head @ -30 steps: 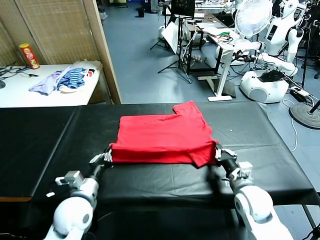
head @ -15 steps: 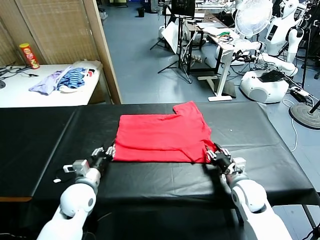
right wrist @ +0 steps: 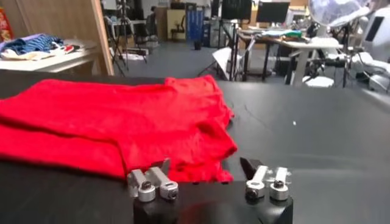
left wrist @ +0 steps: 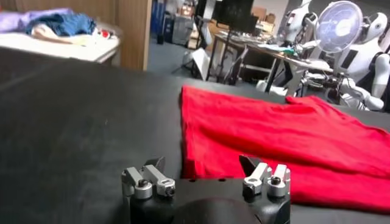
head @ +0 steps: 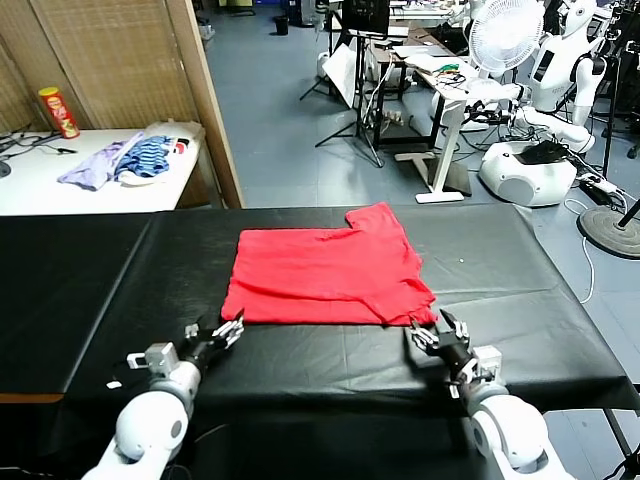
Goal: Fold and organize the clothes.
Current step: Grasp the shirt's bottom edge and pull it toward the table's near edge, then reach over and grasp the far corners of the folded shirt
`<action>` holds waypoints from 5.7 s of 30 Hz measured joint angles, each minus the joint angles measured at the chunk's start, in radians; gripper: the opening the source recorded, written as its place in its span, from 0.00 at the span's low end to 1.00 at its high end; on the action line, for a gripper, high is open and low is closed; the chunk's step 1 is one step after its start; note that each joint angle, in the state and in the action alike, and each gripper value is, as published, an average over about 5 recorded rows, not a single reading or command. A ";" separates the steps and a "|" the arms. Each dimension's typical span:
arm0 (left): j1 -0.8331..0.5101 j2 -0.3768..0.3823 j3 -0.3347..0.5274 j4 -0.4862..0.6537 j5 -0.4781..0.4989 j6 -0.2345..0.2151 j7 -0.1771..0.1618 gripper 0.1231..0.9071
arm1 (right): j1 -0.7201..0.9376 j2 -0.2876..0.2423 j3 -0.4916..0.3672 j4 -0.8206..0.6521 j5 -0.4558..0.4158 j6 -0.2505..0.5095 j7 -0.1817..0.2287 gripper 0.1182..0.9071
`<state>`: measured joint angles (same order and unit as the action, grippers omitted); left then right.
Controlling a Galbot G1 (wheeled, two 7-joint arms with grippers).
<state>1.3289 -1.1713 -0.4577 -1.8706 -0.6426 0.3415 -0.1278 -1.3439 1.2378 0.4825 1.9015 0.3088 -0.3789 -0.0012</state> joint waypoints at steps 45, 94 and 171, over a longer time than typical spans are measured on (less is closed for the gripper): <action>0.419 -0.082 -0.200 -0.357 0.230 0.084 -0.083 0.75 | -0.199 -0.130 0.026 0.295 0.134 -0.143 0.036 0.85; -0.706 0.095 0.154 0.567 -0.106 0.396 0.011 0.19 | 0.982 0.176 -0.327 -1.011 0.133 -0.135 0.009 0.38; -0.512 0.153 0.041 0.273 -0.061 0.374 0.026 0.01 | 0.742 0.058 -0.266 -0.560 0.251 -0.036 -0.068 0.01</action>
<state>0.8169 -1.0184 -0.4165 -1.5980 -0.7041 0.7158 -0.1014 -0.6024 1.2957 0.2161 1.3419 0.5595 -0.4148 -0.0695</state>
